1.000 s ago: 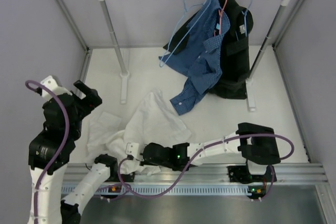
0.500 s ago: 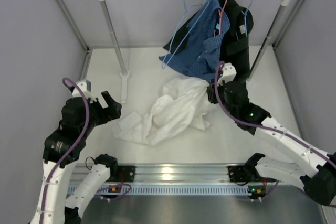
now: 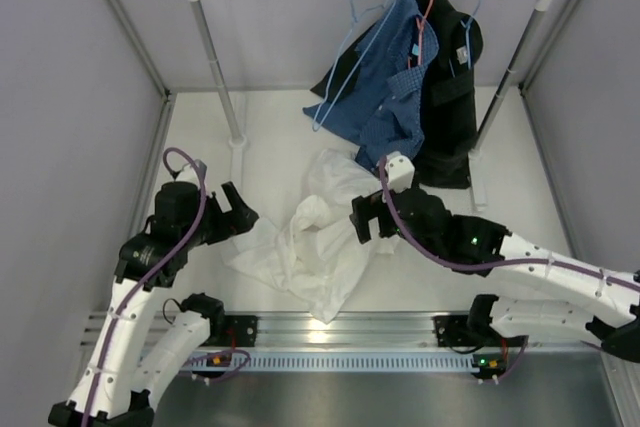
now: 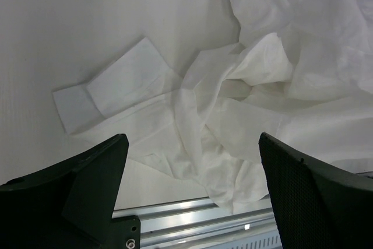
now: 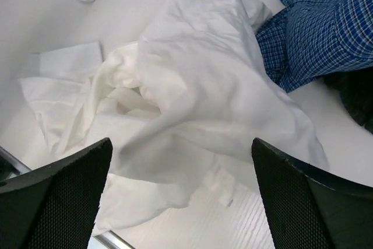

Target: Place the shirt on the hanger

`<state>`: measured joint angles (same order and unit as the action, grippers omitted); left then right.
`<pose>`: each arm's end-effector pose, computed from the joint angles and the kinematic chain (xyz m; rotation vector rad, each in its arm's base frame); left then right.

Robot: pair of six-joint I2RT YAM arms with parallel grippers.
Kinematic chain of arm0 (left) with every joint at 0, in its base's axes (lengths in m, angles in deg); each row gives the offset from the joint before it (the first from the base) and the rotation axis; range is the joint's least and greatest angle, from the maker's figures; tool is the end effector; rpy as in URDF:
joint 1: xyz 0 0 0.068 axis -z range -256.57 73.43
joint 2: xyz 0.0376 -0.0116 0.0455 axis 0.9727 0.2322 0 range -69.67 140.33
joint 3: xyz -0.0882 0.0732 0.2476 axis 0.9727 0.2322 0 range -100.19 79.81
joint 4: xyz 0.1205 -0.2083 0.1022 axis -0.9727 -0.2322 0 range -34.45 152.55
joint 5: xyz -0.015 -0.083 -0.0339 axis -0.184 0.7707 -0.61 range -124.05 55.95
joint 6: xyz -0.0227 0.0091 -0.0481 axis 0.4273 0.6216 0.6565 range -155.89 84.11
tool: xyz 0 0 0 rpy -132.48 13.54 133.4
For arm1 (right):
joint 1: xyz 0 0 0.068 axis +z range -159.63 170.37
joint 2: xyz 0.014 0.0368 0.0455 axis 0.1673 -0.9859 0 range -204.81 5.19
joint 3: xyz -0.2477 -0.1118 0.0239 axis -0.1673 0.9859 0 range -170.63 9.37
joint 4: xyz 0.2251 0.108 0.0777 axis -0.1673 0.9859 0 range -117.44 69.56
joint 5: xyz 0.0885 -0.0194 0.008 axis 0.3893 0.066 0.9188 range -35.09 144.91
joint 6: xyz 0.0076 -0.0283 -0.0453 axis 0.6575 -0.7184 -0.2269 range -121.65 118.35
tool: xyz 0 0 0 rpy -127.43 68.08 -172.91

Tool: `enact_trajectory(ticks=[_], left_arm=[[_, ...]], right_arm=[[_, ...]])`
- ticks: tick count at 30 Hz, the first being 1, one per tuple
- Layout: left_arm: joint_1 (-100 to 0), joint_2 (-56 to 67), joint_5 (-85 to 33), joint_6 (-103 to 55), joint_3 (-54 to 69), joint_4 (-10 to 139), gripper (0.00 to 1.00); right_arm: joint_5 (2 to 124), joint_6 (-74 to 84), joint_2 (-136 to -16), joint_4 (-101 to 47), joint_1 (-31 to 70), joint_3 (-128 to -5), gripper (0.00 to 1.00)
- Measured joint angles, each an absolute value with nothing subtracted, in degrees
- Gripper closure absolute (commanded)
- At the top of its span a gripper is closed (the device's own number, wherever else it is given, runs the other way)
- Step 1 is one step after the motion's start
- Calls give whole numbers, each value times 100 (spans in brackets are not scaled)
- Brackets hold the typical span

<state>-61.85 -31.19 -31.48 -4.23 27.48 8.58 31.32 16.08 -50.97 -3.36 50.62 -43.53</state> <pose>0.1163 -0.0322 0.3241 -0.3171 2.2937 -0.4717 0.1194 0.1802 0.3298 -0.4923 1.9729 0.4453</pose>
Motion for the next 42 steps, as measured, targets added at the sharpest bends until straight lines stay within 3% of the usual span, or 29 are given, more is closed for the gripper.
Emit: enact_trajectory(ticks=[5, 9, 12, 18, 22, 23, 27, 38, 39, 40, 41, 42], left_arm=[[-5980, -2929, -2858, -161, 3209, 1229, 10], [-5049, -2428, -3183, 270, 3550, 1544, 9], [-4196, -1655, -3601, 604, 3644, 1837, 9], [-3783, -155, -4495, 969, 3812, 2414, 28], [-3783, 253, -4739, 1081, 3913, 2600, 59], [-3783, 345, -4759, 1094, 3924, 2665, 71], [-3783, 372, -4746, 1090, 4057, 2882, 100], [-3783, -981, -4851, 972, 3994, 2947, 100], [-3783, -1025, -4851, 961, 3970, 2949, 100], [-3783, -1054, -4849, 950, 3961, 2956, 100], [-3783, -1080, -4849, 939, 3959, 2954, 100], [-3783, -1117, -4849, 919, 3956, 2945, 100]], right_arm=[[1523, 2118, -5088, 66, 5652, -4443, 0], [1543, 2192, -4651, 350, 5659, -4616, 1], [2428, 2096, -4245, 208, 5663, -4688, 2], [5224, 2089, -3668, -671, 5733, -3759, 7], [5906, 2398, -4022, -1322, 6089, -2668, 11], [5908, 2507, -4225, -1455, 6227, -2436, 11], [5250, 3029, -4935, -1626, 6804, -1820, 11], [2959, 4778, -6632, -1982, 7241, -2074, 12], [2881, 4883, -6846, -2115, 7248, -2095, 18], [2813, 4959, -7053, -2222, 7250, -2146, 42], [2747, 5009, -7263, -2306, 7254, -2203, 55], [2677, 5057, -7453, -2399, 7267, -2275, 91]])
